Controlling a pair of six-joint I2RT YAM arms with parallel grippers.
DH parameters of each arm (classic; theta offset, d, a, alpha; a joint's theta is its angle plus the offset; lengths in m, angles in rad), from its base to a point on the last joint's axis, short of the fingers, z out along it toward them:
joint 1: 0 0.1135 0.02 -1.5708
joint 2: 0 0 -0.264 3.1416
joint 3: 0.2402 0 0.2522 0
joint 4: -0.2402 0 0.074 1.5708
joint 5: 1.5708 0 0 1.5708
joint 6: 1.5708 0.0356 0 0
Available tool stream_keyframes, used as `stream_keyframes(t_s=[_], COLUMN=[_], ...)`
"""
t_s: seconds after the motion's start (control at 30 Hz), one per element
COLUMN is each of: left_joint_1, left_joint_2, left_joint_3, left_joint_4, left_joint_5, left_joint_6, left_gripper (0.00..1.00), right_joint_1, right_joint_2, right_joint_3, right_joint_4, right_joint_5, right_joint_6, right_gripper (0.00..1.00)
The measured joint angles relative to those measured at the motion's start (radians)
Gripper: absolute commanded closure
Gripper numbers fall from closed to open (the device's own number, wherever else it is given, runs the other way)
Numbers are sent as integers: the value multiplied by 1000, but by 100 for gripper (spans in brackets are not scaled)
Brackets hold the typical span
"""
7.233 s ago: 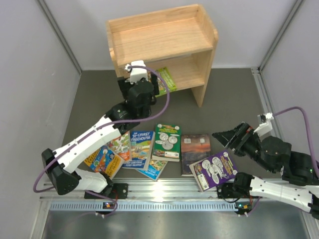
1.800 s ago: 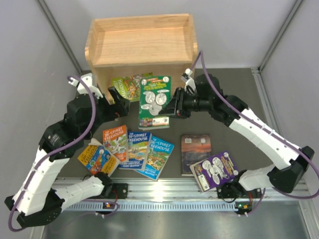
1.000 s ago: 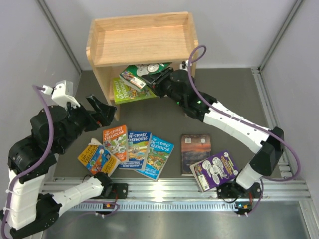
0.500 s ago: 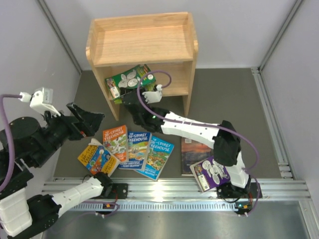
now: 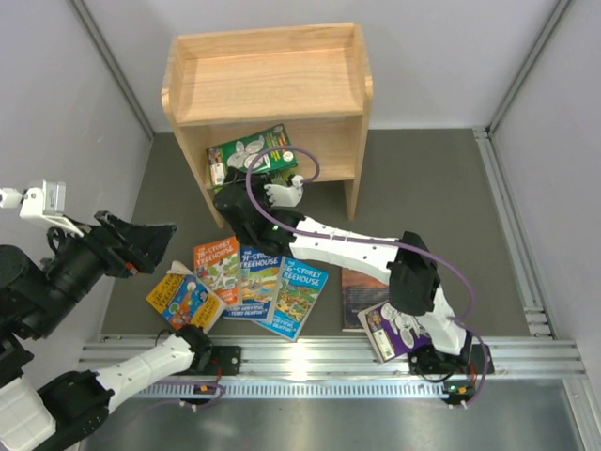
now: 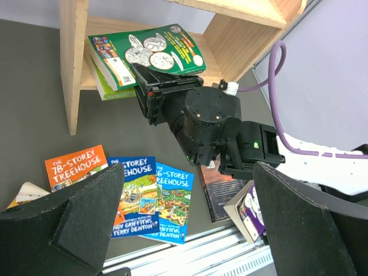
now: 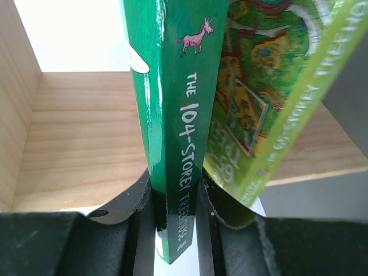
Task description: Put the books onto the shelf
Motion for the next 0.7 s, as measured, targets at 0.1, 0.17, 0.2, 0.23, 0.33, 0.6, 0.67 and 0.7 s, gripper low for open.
stream_keyframes(t_s=[0.1, 0.17, 0.2, 0.23, 0.33, 0.6, 0.67, 0.7], left_joint_1=[-1, -6, -9, -12, -25, -66, -78, -85], left_joint_2=[-1, -2, -2, -3, -3, -3, -3, -3], left_joint_3=[9, 11, 12, 14, 22, 44, 46, 46], left_joint_4=[0, 0, 0, -1, -2, -6, -6, -6], left_joint_5=[2, 2, 2, 2, -1, -35, -50, -60], left_joint_6=[14, 20, 23, 27, 35, 52, 56, 57], left_gripper=[1, 1, 1, 1, 1, 1, 1, 1], right_joint_1=[-3, -3, -3, -3, -5, -12, -12, -12], right_joint_2=[40, 63, 70, 73, 75, 73, 69, 66], right_joint_3=[66, 98, 108, 109, 111, 114, 114, 112], right_joint_4=[-5, -5, -5, -6, -13, -2, -2, -3], right_joint_5=[12, 14, 15, 14, 17, -29, -69, -89], right_joint_6=[-19, -35, -40, -45, -57, -62, -61, -57], right_gripper=[94, 78, 56, 48, 24, 1, 1, 2])
